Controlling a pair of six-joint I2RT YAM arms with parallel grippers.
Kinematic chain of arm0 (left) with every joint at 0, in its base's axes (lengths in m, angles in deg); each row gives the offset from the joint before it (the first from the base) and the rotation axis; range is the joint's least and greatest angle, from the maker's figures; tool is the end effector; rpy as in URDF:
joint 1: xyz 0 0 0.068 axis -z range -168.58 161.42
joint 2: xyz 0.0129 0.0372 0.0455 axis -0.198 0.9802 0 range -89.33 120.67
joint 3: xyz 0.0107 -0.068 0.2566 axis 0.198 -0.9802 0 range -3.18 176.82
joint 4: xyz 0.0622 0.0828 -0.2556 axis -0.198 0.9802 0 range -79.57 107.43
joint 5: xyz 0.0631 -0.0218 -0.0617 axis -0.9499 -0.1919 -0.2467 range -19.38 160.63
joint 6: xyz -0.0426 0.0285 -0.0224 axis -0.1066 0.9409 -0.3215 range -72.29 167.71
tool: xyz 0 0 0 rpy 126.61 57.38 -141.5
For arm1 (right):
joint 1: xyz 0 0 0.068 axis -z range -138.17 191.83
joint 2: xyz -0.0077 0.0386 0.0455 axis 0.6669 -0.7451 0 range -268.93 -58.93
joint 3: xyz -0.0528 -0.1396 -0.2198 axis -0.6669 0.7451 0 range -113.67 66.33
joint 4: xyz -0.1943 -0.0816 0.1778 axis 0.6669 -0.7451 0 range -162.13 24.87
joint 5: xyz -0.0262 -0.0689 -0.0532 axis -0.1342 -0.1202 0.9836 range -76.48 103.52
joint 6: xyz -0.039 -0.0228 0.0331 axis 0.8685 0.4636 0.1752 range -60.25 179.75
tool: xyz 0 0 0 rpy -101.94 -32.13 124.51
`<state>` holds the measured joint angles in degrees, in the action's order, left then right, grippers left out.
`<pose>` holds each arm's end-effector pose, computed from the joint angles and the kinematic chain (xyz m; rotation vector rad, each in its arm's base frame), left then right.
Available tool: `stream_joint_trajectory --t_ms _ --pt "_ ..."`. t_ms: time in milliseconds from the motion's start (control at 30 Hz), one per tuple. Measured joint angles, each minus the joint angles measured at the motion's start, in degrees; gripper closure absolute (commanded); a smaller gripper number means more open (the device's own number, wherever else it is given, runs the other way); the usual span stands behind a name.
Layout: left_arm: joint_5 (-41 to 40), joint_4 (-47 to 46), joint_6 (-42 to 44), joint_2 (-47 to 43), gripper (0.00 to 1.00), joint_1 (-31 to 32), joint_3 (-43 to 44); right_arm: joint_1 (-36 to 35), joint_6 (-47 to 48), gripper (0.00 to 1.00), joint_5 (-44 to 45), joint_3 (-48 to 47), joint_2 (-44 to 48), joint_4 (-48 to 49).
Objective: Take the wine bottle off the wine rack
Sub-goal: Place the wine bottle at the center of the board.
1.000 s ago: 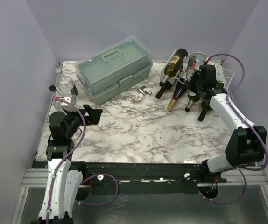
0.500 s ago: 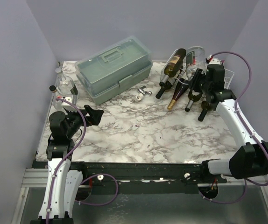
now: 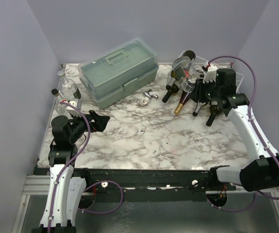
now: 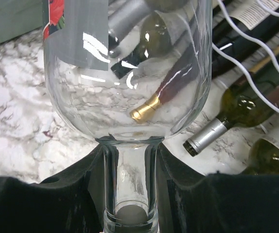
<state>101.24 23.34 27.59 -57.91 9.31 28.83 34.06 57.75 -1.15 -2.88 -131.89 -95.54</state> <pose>0.1659 -0.0134 0.2872 0.0415 1.8088 -0.7003 0.2964 0.0503 0.3392 -0.2562 2.1538 0.3752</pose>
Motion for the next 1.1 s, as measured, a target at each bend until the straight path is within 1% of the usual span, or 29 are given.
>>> stream_joint_trajectory --t_ms 167,633,833,1100 --pt "0.0 0.0 0.0 0.0 0.01 0.0 0.0 -0.1 4.6 1.00 -5.7 -1.6 0.1 -3.0" --pt "0.3 0.0 0.0 0.0 0.01 0.0 0.0 0.0 18.1 1.00 -14.2 -4.9 0.2 -10.7" --pt "0.5 0.0 0.0 0.0 0.01 0.0 0.0 0.0 24.7 1.00 -16.3 -7.1 -0.3 -15.3" --pt "0.5 0.0 0.0 0.0 0.01 0.0 0.0 0.0 33.8 1.00 -16.5 -11.6 -3.3 -21.6"
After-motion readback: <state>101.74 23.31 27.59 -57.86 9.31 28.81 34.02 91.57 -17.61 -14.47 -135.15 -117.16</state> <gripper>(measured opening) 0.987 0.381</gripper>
